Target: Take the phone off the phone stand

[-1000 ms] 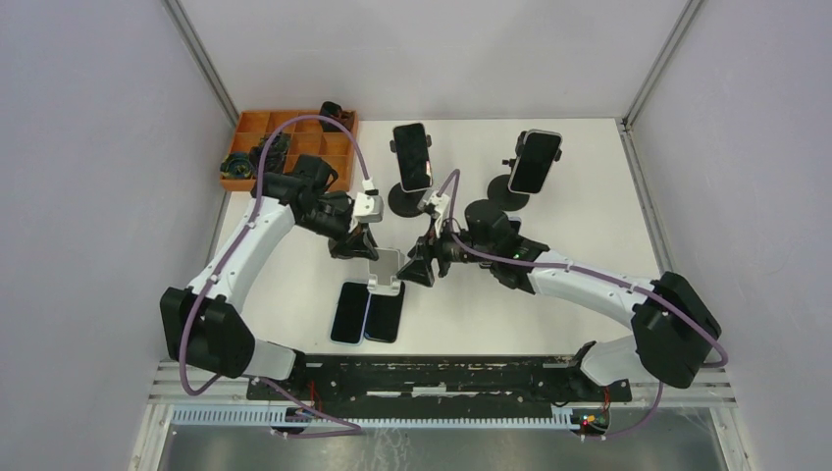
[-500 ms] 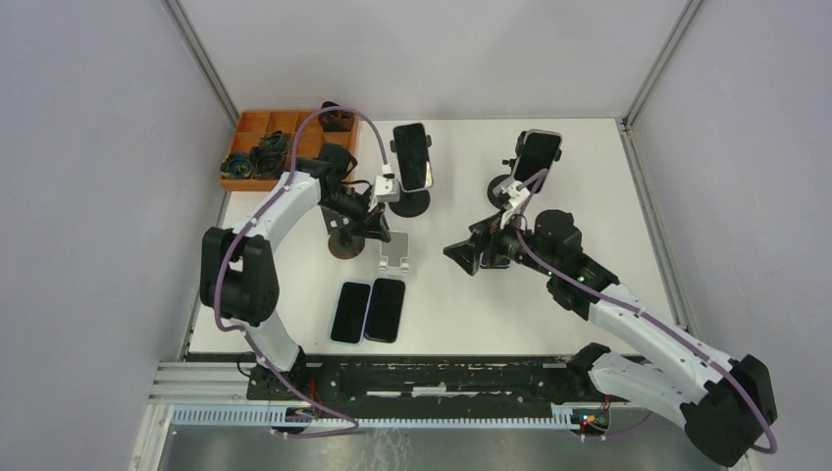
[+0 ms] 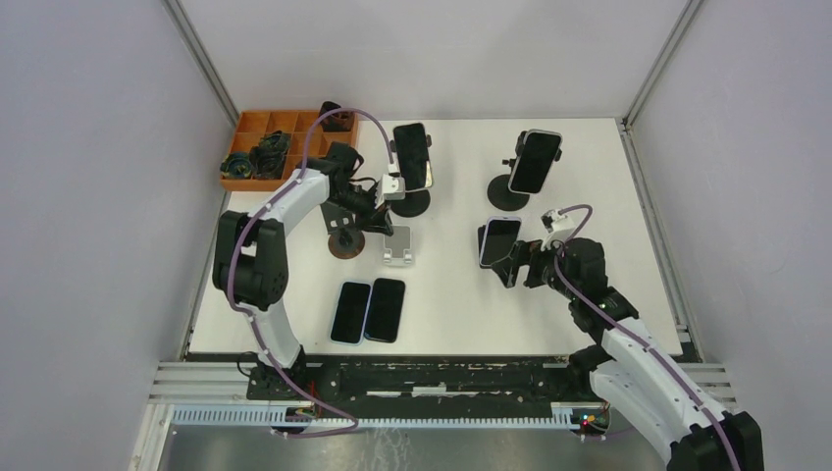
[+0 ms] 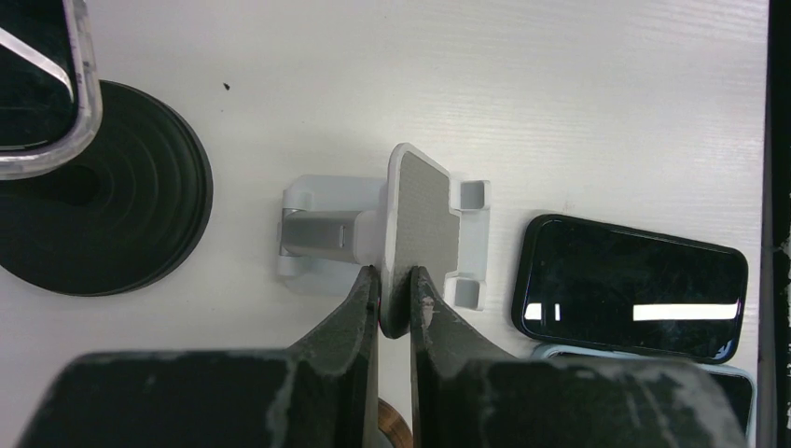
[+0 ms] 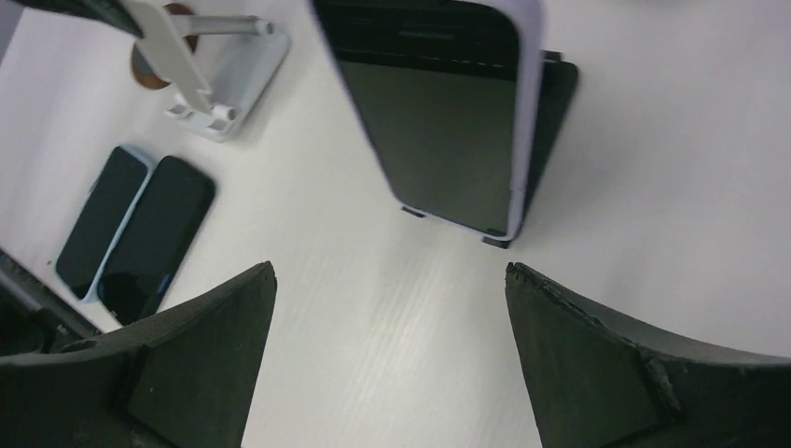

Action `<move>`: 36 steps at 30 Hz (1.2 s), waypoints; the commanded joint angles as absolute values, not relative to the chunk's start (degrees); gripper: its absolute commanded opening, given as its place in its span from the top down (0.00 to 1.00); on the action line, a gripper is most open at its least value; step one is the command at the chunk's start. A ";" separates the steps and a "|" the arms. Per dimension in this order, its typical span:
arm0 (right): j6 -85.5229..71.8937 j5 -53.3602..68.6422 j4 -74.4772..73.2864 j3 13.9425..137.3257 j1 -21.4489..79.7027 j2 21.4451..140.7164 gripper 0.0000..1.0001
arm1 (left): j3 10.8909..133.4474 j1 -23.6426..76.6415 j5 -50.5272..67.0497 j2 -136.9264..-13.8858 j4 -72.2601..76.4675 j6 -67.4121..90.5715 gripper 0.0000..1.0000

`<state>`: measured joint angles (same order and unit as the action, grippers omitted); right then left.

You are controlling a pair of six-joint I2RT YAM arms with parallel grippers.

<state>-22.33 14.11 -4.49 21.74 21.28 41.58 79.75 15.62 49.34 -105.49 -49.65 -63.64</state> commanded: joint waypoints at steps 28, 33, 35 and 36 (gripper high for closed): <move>-25.91 27.47 41.53 15.20 8.85 70.87 0.08 | 91.37 12.02 48.07 -86.78 -59.56 -44.01 0.00; -27.41 28.06 48.14 14.57 8.99 74.44 0.13 | 88.55 11.52 43.41 -77.01 -46.96 -28.47 0.00; -27.28 28.50 50.45 14.56 9.38 75.78 0.14 | 87.12 11.52 40.28 -74.01 -43.79 -25.09 0.00; -26.97 28.61 50.85 14.64 9.60 76.56 0.15 | 86.71 11.55 38.68 -72.98 -42.68 -23.44 0.00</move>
<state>-26.26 26.92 41.39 14.94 9.02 74.63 88.29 11.60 43.94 -78.89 -51.42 -36.53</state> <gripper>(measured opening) 0.860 0.997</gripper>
